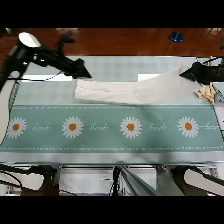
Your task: Fold the shirts.
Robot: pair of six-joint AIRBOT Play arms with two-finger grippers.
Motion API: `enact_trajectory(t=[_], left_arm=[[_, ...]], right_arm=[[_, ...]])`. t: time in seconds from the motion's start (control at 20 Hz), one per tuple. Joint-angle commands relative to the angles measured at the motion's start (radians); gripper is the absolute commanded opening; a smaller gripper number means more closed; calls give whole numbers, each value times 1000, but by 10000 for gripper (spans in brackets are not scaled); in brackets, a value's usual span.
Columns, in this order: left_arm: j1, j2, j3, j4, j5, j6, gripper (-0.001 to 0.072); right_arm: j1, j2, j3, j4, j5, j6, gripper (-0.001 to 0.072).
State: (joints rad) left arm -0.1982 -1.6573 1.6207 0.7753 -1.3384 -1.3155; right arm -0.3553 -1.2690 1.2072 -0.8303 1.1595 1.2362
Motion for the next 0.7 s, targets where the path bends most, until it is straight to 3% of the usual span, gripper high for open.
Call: enact_trajectory(t=[0.0, 0.3, 0.65], left_arm=[[-201, -6, 0, -8, 175, -79, 22], [-408, -86, 1, -14, 393, -199, 23], [-559, -251, 1, -171, 515, -196, 22]], right_arm=[[1, 98, 1, -117, 72, 48, 24], [1, 201, 1, -130, 145, 91, 24], [2, 306, 1, -129, 182, 138, 24]])
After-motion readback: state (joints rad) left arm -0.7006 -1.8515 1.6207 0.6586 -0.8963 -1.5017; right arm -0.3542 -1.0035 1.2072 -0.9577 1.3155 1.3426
